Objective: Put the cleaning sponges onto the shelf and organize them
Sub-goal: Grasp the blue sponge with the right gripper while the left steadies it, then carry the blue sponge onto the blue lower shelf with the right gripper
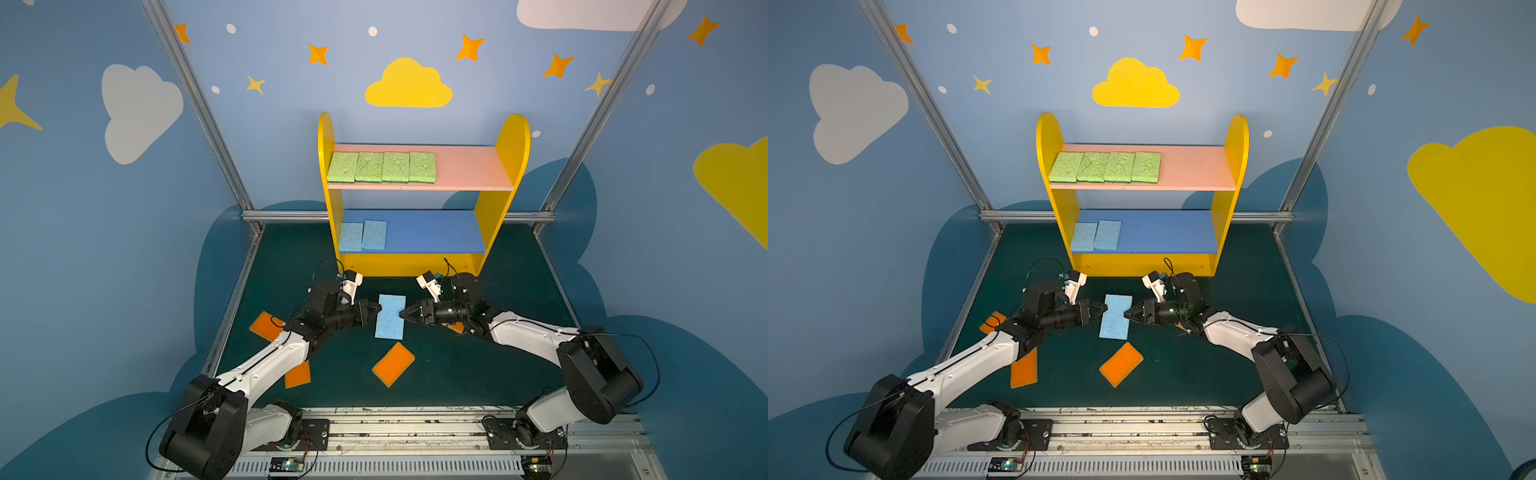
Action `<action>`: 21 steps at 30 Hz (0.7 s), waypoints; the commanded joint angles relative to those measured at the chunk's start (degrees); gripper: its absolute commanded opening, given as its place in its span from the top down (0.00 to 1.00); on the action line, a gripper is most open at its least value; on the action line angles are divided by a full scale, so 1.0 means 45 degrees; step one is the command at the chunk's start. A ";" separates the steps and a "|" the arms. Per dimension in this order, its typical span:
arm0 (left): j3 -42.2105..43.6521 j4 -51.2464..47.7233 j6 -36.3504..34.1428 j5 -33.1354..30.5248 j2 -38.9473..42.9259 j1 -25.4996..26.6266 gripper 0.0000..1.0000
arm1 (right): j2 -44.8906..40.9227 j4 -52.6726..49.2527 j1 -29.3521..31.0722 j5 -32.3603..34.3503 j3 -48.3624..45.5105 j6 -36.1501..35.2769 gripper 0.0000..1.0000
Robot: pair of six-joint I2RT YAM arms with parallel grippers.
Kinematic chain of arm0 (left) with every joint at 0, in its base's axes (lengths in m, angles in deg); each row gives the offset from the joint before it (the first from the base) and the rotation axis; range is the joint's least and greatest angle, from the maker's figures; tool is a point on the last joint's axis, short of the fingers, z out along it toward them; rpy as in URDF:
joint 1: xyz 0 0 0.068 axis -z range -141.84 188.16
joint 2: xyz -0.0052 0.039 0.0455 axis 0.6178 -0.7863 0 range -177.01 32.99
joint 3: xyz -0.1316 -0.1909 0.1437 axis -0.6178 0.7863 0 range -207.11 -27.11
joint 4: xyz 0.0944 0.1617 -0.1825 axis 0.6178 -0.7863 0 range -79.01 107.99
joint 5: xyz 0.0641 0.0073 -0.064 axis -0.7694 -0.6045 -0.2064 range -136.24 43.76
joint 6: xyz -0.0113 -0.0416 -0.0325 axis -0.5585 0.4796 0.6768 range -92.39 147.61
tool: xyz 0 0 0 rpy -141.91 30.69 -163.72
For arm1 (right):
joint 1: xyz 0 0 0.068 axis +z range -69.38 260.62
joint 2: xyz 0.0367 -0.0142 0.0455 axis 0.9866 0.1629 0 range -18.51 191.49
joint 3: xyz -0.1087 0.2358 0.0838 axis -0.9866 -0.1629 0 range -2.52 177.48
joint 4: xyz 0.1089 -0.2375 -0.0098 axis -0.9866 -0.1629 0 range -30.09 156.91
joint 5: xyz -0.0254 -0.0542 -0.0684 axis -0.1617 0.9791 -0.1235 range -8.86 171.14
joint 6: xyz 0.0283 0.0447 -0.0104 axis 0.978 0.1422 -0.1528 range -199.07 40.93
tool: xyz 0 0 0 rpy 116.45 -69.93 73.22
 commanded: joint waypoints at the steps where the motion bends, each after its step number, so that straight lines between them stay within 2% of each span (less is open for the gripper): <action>1: 0.0010 0.0041 0.0074 0.0328 0.0111 -0.0100 0.97 | 0.0275 0.0644 0.0117 -0.0423 0.0450 0.0128 0.65; 5: 0.0030 0.0161 0.0144 0.0369 0.0019 -0.0117 0.97 | 0.0552 0.0771 0.0143 -0.0548 0.0633 0.0195 0.68; 9: 0.0030 0.0141 0.0162 0.0310 0.0009 -0.0161 0.97 | 0.0655 0.0912 0.0137 -0.0570 0.0692 0.0264 0.90; 11: 0.0001 0.0105 0.0174 0.0261 -0.0030 -0.0190 0.93 | 0.0653 0.0880 0.0119 -0.0532 0.0678 0.0244 0.92; 13: -0.0043 -0.0079 0.0192 0.0065 -0.0085 -0.0210 0.76 | 0.0638 0.0799 0.0070 -0.0512 0.0731 0.0226 0.92; 14: -0.0048 -0.0196 0.0183 -0.0057 -0.0105 -0.0206 0.61 | 0.0633 0.0746 0.0013 -0.0514 0.0747 0.0225 0.92; 16: -0.0048 -0.0452 0.0153 -0.0414 -0.0056 -0.0232 0.24 | 0.0578 0.0646 -0.0175 -0.0568 0.0834 0.0244 0.92; 17: -0.0014 -0.0584 0.0115 -0.0609 0.0006 -0.0225 0.13 | 0.0538 0.0539 -0.0312 -0.0633 0.0947 0.0244 0.92; 21: 0.0332 -0.0886 0.0041 -0.1325 0.0495 -0.0217 0.01 | 0.0581 -0.0931 -0.0953 -0.0919 0.1914 -0.0327 0.92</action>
